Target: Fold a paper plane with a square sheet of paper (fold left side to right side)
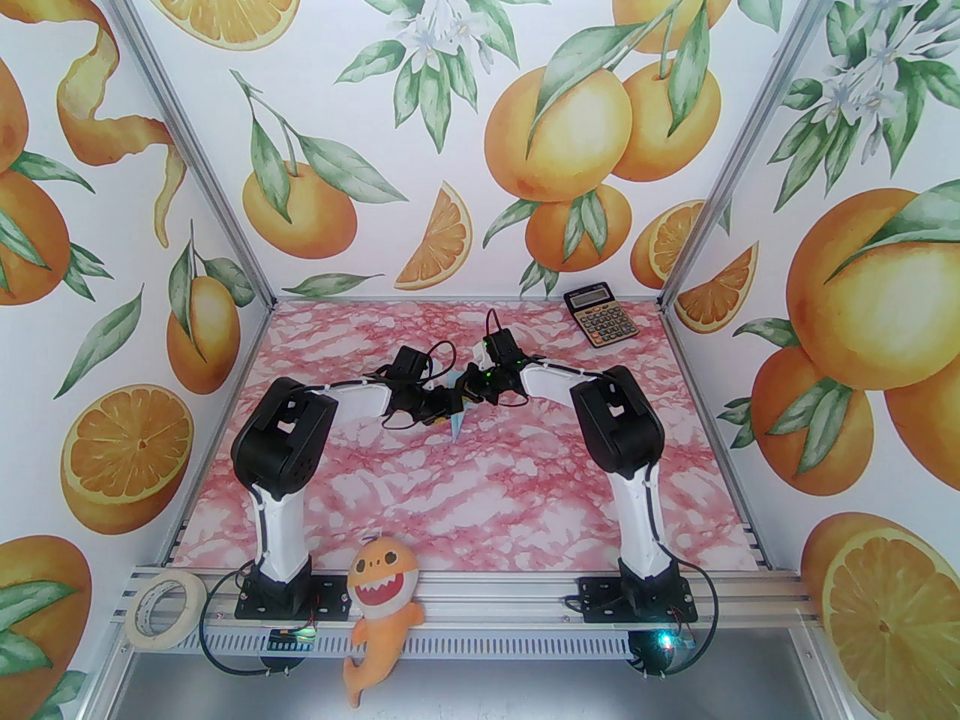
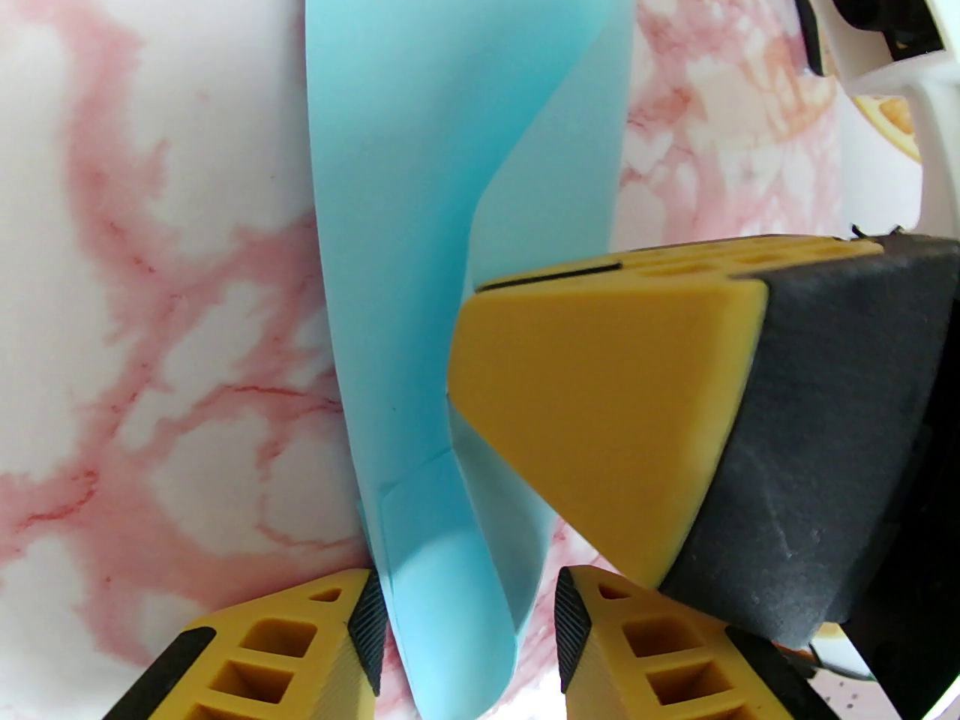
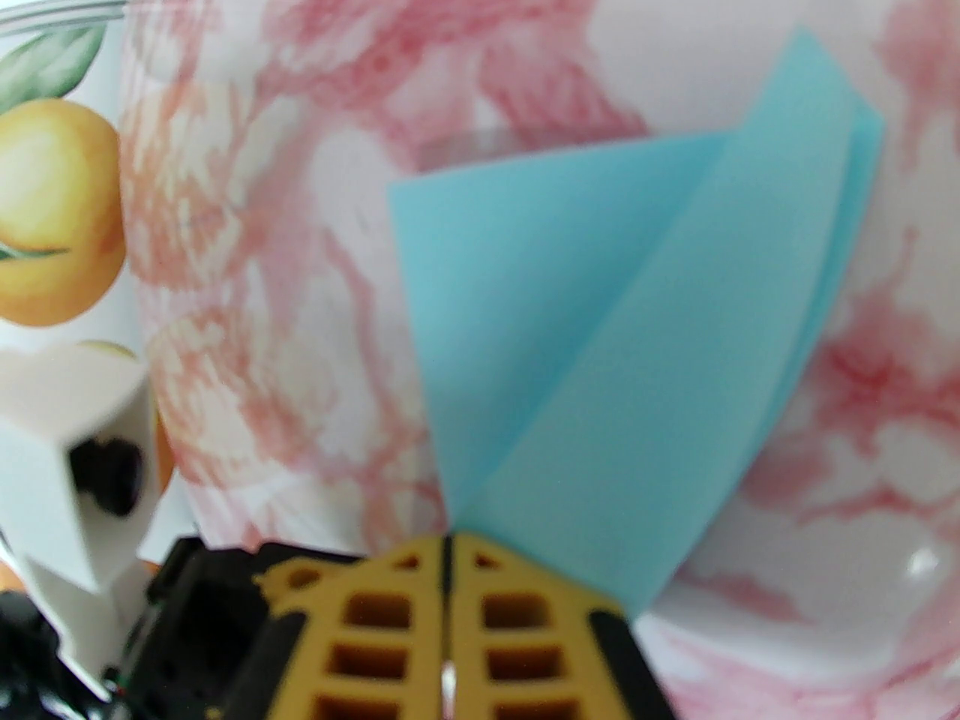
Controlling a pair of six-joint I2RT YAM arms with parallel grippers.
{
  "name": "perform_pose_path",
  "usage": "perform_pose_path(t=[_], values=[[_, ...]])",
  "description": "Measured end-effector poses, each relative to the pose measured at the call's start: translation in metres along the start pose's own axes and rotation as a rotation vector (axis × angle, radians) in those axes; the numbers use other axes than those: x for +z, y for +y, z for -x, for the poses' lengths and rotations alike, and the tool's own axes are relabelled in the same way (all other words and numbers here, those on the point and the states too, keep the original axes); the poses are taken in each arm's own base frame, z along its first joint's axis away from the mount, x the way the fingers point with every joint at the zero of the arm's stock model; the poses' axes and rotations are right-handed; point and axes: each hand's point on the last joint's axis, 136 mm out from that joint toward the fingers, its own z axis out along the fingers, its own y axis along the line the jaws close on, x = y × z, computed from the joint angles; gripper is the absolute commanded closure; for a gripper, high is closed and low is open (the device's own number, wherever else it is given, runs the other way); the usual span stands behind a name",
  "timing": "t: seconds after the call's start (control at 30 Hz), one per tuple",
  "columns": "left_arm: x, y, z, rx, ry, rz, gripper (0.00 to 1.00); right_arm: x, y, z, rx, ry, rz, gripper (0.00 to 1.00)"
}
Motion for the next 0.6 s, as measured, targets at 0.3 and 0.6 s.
perform_pose_path(t=[0.3, 0.6], values=[[0.0013, 0.0034, 0.0002, 0.012, 0.003, 0.017, 0.68, 0.0004, 0.0061, 0.0006, -0.010, -0.002, 0.008, 0.93], [0.0015, 0.0035, 0.0002, 0.011, 0.004, 0.018, 0.68, 0.0019, 0.0064, 0.0025, 0.002, -0.008, 0.004, 0.96]])
